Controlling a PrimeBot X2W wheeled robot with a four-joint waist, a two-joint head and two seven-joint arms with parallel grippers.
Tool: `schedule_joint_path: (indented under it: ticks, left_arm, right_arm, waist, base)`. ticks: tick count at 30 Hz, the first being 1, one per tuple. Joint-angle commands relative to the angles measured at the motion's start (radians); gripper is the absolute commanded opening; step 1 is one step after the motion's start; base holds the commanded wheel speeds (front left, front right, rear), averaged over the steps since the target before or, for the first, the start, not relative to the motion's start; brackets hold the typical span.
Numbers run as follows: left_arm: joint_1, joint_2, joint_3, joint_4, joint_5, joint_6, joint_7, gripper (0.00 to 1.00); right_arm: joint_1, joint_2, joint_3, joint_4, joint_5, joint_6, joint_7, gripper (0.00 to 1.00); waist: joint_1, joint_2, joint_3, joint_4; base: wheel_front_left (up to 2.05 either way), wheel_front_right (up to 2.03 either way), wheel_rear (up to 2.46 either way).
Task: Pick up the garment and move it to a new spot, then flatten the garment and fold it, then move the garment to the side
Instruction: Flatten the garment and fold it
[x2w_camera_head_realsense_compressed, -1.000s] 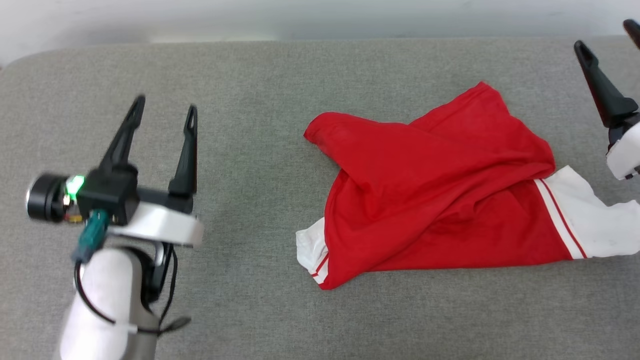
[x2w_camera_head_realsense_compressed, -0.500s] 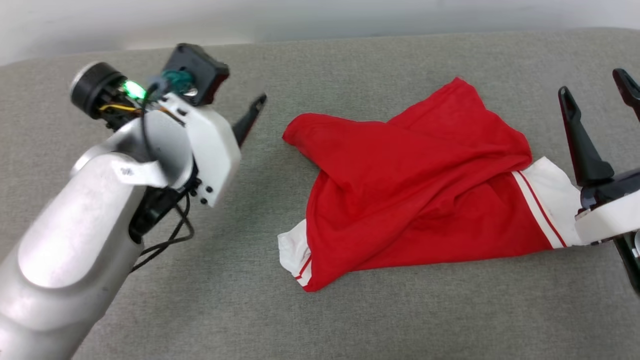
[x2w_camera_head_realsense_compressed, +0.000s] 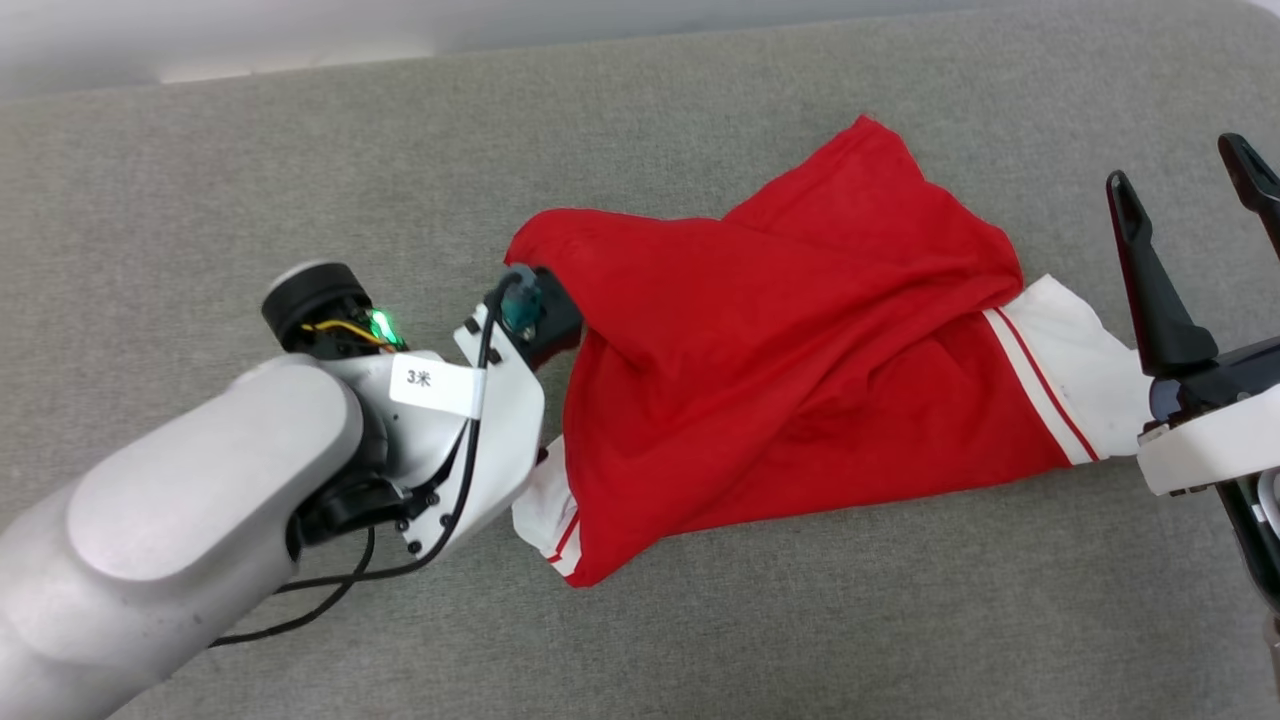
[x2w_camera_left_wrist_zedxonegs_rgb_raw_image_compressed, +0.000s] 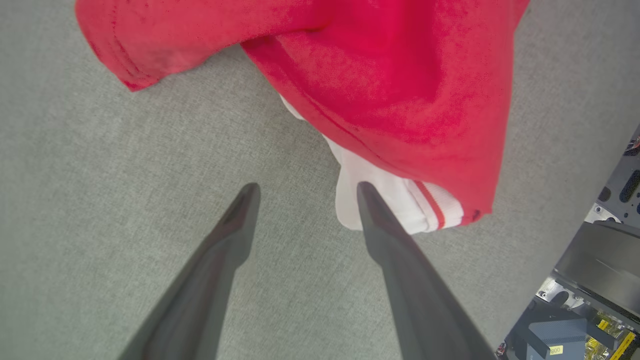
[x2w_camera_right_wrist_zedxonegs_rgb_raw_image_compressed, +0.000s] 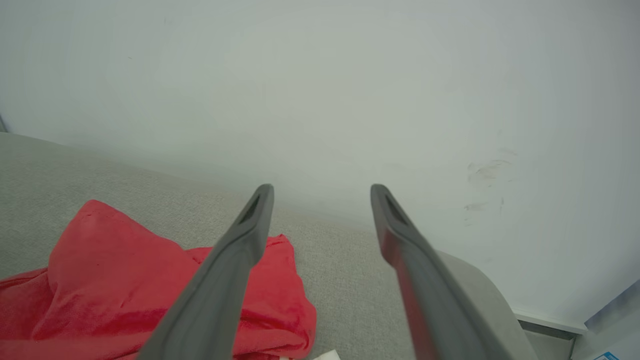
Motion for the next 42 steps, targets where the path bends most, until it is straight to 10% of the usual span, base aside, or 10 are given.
schedule_joint_path:
  ticks: [1, 12, 13, 14, 15, 40, 41, 42]
  left_arm:
    - [-0.015, 0.003, -0.015, 0.002, -0.01, 0.0, 0.0, 1.0]
    - [0.007, -0.019, -0.18, 0.083, -0.029, 0.0, 0.031, 1.0]
    - [0.02, -0.023, -0.184, 0.087, -0.027, 0.0, 0.036, 0.78]
    - [0.034, -0.026, -0.187, 0.091, -0.029, 0.0, 0.038, 0.27]
    - [0.048, -0.029, -0.19, 0.09, -0.029, 0.0, 0.037, 0.0]
    - [0.326, 0.187, -0.127, 0.219, -0.182, 0.108, -0.38, 0.0]
    - [0.327, 0.183, -0.121, 0.227, -0.184, 0.112, -0.395, 0.69]
    - [0.318, 0.177, -0.109, 0.233, -0.184, 0.118, -0.411, 1.0]
  right_arm:
    - [-0.01, 0.009, 0.003, -0.004, -0.001, -0.001, 0.0, 1.0]
    - [-0.053, 0.026, 0.037, 0.054, -0.003, -0.001, -0.034, 1.0]
    - [-0.054, 0.027, 0.04, 0.06, -0.005, -0.001, -0.038, 1.0]
    - [-0.054, 0.027, 0.042, 0.064, -0.007, -0.001, -0.041, 1.0]
    - [-0.055, 0.027, 0.043, 0.069, -0.008, -0.001, -0.043, 1.0]
    - [0.05, 0.001, 0.025, 0.082, -0.003, -0.001, -0.013, 1.0]
    - [0.051, 0.0, 0.025, 0.082, -0.003, -0.001, -0.011, 1.0]
    - [0.053, -0.001, 0.024, 0.081, -0.003, -0.001, -0.009, 1.0]
  waist:
    - [0.0, -0.0001, 0.012, -0.009]
    - [0.0, -0.0001, 0.074, -0.052]
    - [0.0, -0.0001, 0.076, -0.053]
    - [0.0, -0.0001, 0.078, -0.055]
    - [0.0, -0.0001, 0.079, -0.054]
    - [0.0, -0.0001, -0.042, 0.08]
    - [0.0, -0.0001, -0.043, 0.08]
    - [0.0, -0.0001, -0.046, 0.08]
  base:
    - [0.0, 0.0, 0.0]
    - [0.0, 0.0, 0.0]
    - [0.0, 0.0, 0.0]
    - [0.0, 0.0, 0.0]
    - [0.0, 0.0, 0.0]
    - [0.0, 0.0, 0.0]
    - [0.0, 0.0, 0.0]
    - [0.0, 0.0, 0.0]
